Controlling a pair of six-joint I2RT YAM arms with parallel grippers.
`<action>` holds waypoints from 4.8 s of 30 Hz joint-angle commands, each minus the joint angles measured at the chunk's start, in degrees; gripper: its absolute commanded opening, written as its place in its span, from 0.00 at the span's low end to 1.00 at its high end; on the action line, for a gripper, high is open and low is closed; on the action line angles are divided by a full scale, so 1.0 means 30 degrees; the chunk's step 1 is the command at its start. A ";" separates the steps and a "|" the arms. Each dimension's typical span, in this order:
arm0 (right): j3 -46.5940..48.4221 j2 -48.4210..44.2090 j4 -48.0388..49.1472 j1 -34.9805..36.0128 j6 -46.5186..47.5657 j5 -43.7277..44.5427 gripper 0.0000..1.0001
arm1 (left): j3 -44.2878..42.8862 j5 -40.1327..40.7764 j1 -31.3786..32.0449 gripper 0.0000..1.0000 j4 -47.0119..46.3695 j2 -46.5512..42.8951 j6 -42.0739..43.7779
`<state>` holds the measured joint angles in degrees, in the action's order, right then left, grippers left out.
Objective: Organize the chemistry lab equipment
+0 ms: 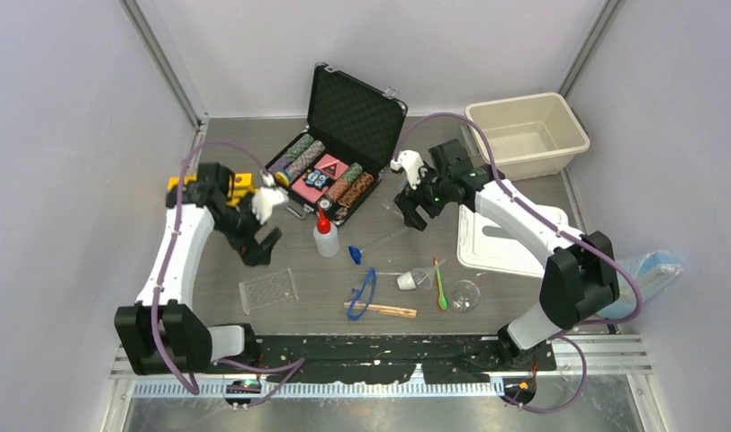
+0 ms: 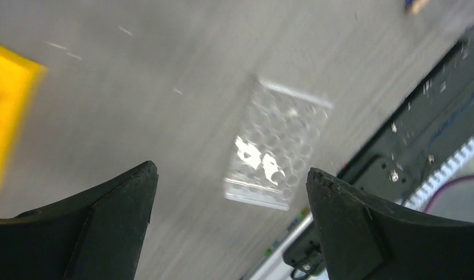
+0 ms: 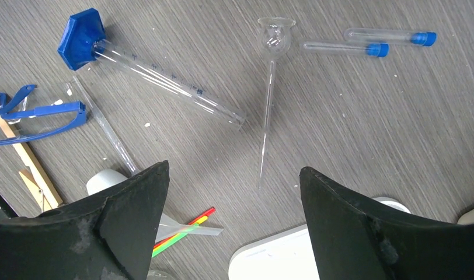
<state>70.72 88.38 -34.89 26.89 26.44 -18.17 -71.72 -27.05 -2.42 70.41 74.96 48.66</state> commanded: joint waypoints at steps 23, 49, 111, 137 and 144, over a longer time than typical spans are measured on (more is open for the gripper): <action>0.0392 -0.0149 -0.0588 0.0000 0.0331 0.0325 0.89 | 1.2216 0.8535 0.3074 0.87 -0.9886 -0.2726 0.4803; 0.1588 0.0947 -0.1023 -0.0176 0.0461 -0.0026 0.92 | 0.4264 0.5391 -0.2396 0.96 -0.8450 0.4848 1.1364; 0.8093 1.2095 -0.0675 -0.0047 -1.5089 1.0989 0.30 | -0.0842 0.0485 -0.1797 1.00 -0.6756 -0.2307 -0.4382; 0.6185 -0.0343 0.2491 0.1034 -0.3669 -0.6127 0.05 | -1.0871 -0.8733 -0.0850 1.00 0.0225 0.0227 -0.9096; 0.6378 -0.1427 0.3817 0.5730 -0.2446 -0.3965 0.05 | -0.8052 -1.0807 0.2208 0.89 -0.1118 -0.0720 -1.2747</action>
<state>88.16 84.58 -26.26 39.13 15.07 -32.53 -101.16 -52.27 0.62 68.42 74.32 19.81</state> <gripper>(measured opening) 0.150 0.943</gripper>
